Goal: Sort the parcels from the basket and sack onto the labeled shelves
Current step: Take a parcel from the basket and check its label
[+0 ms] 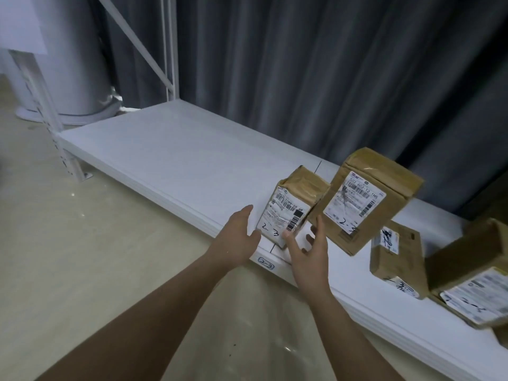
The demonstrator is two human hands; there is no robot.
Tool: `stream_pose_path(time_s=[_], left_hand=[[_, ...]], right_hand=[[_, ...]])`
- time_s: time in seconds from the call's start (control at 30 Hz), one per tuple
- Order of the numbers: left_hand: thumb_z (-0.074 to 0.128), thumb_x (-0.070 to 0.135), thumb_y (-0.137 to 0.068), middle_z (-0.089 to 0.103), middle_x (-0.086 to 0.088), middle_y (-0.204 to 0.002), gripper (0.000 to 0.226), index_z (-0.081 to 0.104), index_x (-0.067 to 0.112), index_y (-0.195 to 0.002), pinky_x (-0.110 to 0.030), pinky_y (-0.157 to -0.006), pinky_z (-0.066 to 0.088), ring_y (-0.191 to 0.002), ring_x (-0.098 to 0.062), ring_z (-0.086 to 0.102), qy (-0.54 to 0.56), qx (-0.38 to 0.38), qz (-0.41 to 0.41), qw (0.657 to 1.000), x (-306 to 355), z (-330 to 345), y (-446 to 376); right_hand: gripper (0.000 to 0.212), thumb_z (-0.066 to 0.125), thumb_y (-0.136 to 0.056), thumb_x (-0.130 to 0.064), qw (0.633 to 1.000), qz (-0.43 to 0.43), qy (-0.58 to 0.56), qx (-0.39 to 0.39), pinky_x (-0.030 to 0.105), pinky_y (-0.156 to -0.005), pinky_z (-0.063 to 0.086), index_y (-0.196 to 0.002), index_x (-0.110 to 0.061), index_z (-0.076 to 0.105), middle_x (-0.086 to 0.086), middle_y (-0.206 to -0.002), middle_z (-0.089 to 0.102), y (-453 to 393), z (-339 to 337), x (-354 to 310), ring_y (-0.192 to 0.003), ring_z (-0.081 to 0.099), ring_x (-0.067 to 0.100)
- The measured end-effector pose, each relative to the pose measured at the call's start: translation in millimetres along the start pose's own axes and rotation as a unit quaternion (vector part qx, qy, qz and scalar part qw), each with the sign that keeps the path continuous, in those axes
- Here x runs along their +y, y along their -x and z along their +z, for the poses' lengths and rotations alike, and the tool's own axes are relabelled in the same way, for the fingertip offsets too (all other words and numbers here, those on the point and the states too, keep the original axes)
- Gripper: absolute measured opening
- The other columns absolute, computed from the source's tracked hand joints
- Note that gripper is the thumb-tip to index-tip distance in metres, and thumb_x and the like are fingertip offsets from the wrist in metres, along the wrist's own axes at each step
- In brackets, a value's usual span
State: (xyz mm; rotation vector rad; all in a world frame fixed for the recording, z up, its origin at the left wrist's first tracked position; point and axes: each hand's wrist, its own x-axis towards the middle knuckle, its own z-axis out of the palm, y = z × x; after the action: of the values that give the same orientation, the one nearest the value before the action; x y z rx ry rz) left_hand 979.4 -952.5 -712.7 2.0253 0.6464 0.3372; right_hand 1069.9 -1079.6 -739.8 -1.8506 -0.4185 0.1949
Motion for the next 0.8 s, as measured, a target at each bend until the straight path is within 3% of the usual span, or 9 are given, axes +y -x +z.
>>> stream_pose_path(time_s=[0.1,0.17,0.27,0.33,0.4,0.5,0.8], left_hand=[[0.050,0.020,-0.098,0.027,-0.008,-0.155,0.064,0.017,0.009,-0.151,-0.026,-0.109,0.027,-0.142,-0.018,0.028,-0.003,-0.017,-0.020,1.000,4,10,-5],[0.055,0.022,-0.096,0.026,-0.009,-0.155,0.072,0.012,0.008,-0.152,-0.025,-0.108,0.025,-0.143,-0.019,0.025,-0.006,-0.014,-0.022,1.000,7,16,-12],[0.066,0.016,-0.089,0.044,-0.001,-0.132,0.066,0.030,0.003,-0.143,-0.006,-0.080,0.030,-0.122,-0.014,0.042,-0.001,-0.004,-0.010,1.000,14,21,-25],[0.074,0.012,-0.082,0.051,0.006,-0.117,0.058,0.043,0.009,-0.132,-0.002,-0.069,0.038,-0.108,-0.010,0.051,0.006,0.015,0.012,1.000,13,26,-34],[0.078,0.018,-0.077,0.058,0.005,-0.117,0.055,0.048,0.020,-0.124,-0.012,-0.079,0.047,-0.109,-0.015,0.057,0.006,0.034,0.028,0.999,8,35,-43],[0.074,0.038,-0.073,0.059,0.002,-0.117,0.056,0.048,0.027,-0.122,-0.043,-0.091,0.052,-0.110,-0.018,0.058,-0.030,0.048,0.028,0.998,1,48,-50],[0.072,0.027,-0.082,0.048,-0.014,-0.123,0.055,0.046,0.009,-0.127,-0.041,-0.092,0.043,-0.116,-0.031,0.049,-0.082,0.086,0.035,0.992,12,73,-85]], right_hand=[[0.066,0.059,-0.096,-0.031,1.000,0.014,-0.004,0.000,0.032,-0.108,0.037,-0.151,-0.032,0.023,-0.001,-0.153,0.034,13,-9,3,-0.137,0.038,0.016],[0.061,0.056,-0.098,-0.024,1.000,0.026,0.003,0.003,0.035,-0.111,0.037,-0.150,-0.029,0.026,-0.003,-0.153,0.034,18,-13,9,-0.137,0.037,0.014],[0.057,0.055,-0.098,-0.019,1.000,0.020,0.015,0.006,0.034,-0.110,0.038,-0.148,-0.027,0.029,-0.004,-0.149,0.036,22,-18,15,-0.134,0.038,0.011],[0.057,0.055,-0.097,-0.018,1.000,0.016,0.017,0.009,0.034,-0.111,0.037,-0.148,-0.025,0.031,-0.004,-0.147,0.038,21,-21,18,-0.133,0.039,0.009],[0.058,0.056,-0.096,-0.019,1.000,0.019,0.014,0.010,0.037,-0.111,0.037,-0.147,-0.024,0.031,-0.005,-0.146,0.038,19,-22,20,-0.132,0.039,0.008],[0.059,0.057,-0.095,-0.018,0.999,0.023,0.017,0.013,0.039,-0.112,0.036,-0.148,-0.022,0.032,-0.005,-0.146,0.038,17,-24,24,-0.132,0.038,0.008],[0.053,0.054,-0.094,-0.013,0.997,0.016,0.055,0.048,0.039,-0.107,0.039,-0.144,-0.020,0.039,-0.002,-0.140,0.041,3,-36,29,-0.128,0.042,0.012]])
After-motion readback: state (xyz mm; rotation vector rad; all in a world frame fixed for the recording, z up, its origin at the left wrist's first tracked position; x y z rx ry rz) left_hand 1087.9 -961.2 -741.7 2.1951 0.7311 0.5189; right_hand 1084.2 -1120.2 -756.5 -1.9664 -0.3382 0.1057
